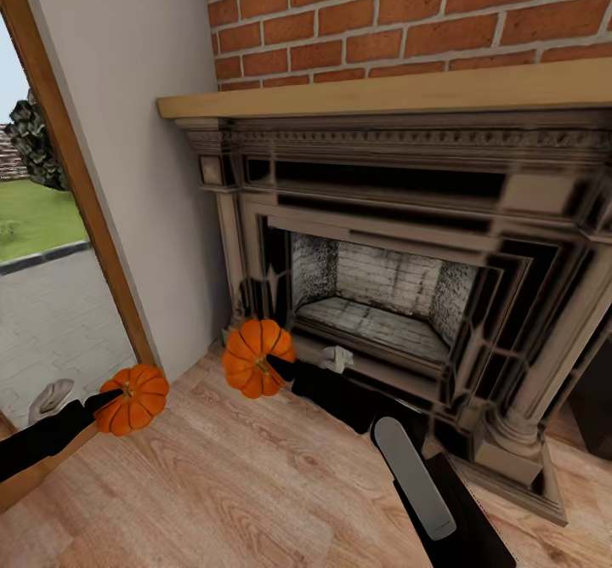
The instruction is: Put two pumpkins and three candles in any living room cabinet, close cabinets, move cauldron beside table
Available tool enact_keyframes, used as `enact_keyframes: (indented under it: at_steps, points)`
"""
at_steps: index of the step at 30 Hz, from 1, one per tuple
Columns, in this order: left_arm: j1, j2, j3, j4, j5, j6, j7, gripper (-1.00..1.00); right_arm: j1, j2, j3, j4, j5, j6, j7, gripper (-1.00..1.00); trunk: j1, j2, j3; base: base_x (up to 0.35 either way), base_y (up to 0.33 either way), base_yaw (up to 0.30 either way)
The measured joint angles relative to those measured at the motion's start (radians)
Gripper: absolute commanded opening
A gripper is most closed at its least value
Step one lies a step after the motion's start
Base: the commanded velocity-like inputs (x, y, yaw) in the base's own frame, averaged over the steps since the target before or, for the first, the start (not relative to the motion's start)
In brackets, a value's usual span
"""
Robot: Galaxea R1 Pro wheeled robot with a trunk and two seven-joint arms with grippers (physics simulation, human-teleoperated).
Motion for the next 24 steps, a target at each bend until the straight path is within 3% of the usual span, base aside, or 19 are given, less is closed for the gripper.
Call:
enact_keyframes:
  at_steps: [3,6,11,13,17,20,24]
  points:
    - [0.000,0.000,-0.002,0.001,-0.003,0.000,0.051,-1.00,0.000,0.029,0.044,0.005,0.006,0.011,-0.104,-1.00,-0.012,0.021,0.004,0.000,0.000,0.000]
    - [0.000,-0.001,-0.015,0.000,-0.001,0.001,0.162,-1.00,0.001,0.061,0.086,0.008,0.008,0.022,-0.215,-1.00,-0.023,0.042,0.009,0.000,0.000,0.000]
    - [0.000,-0.002,-0.029,0.000,-0.003,0.003,0.297,-1.00,0.001,0.074,0.127,0.011,0.005,0.060,-0.391,-1.00,-0.042,0.077,0.016,0.000,0.000,0.000]
    - [0.000,-0.004,-0.038,0.002,-0.002,0.004,0.320,-1.00,0.000,0.074,0.129,0.010,-0.001,0.062,-0.415,-1.00,-0.050,0.091,0.019,0.000,0.000,0.000]
    - [0.001,-0.004,-0.136,0.040,0.000,0.000,0.348,-1.00,0.000,0.066,0.131,0.011,0.012,0.085,-0.458,-1.00,-0.065,0.119,0.025,0.000,0.000,0.000]
    - [0.001,-0.006,-0.203,0.131,-0.021,-0.014,0.369,-1.00,0.012,0.058,0.132,0.013,0.014,0.094,-0.512,-1.00,-0.077,0.140,0.029,0.000,0.000,0.000]
    - [0.000,-0.006,-0.266,0.220,-0.066,-0.088,0.380,-1.00,0.111,0.048,0.132,0.019,0.025,0.096,-0.611,-1.00,-0.092,0.168,0.035,0.000,0.000,0.000]
